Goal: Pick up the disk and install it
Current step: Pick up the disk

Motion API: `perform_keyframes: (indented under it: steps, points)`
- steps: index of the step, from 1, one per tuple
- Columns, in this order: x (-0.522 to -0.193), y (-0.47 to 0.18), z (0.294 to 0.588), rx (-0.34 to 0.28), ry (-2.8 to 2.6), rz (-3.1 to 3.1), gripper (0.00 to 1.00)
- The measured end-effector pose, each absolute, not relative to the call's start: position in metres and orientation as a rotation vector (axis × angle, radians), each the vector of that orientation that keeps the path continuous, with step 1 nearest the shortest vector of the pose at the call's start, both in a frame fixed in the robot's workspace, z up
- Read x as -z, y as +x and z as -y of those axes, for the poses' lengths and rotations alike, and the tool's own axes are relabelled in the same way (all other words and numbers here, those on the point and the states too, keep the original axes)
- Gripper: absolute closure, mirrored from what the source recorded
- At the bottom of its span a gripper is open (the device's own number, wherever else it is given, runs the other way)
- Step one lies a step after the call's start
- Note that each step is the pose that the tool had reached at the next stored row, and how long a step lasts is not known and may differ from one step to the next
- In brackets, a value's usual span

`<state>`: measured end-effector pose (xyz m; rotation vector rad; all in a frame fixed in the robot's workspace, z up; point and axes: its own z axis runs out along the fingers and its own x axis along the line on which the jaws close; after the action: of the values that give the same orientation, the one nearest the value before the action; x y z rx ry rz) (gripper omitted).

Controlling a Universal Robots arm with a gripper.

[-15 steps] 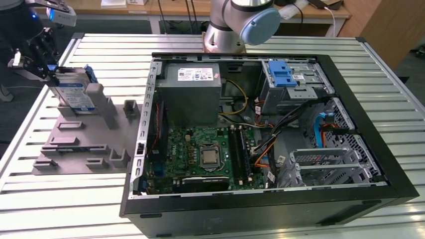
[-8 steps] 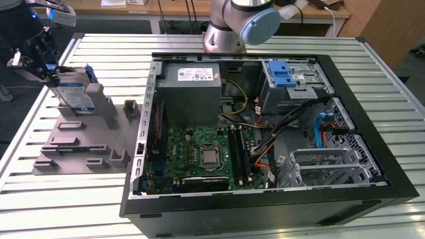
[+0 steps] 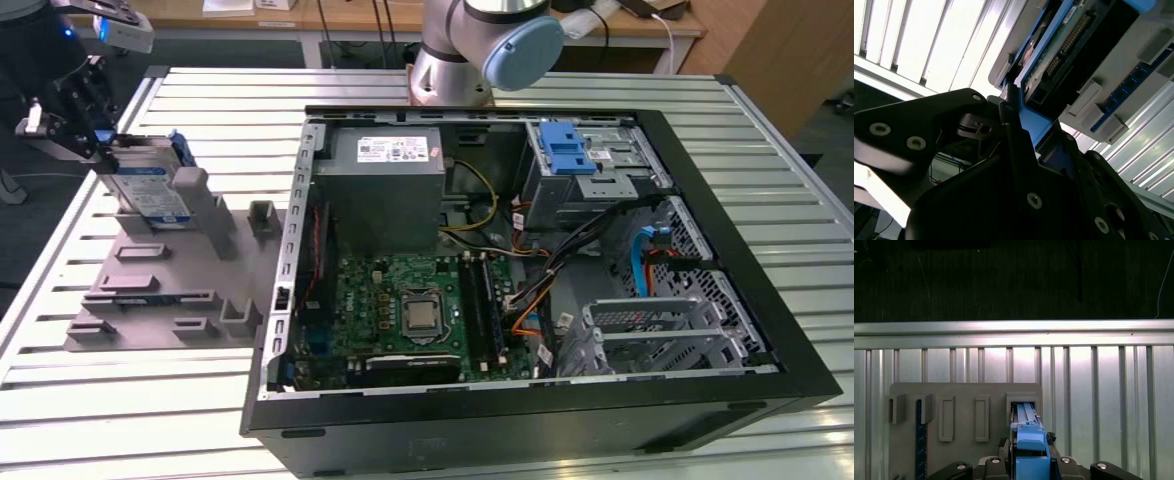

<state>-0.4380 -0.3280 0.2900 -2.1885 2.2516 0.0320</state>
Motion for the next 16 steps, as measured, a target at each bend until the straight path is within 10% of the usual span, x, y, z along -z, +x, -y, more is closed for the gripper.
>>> perform_keyframes:
  steps: [16]
  points:
    - [-0.2947, -0.438, 0.328, -0.032, -2.189, -2.251, 0.64]
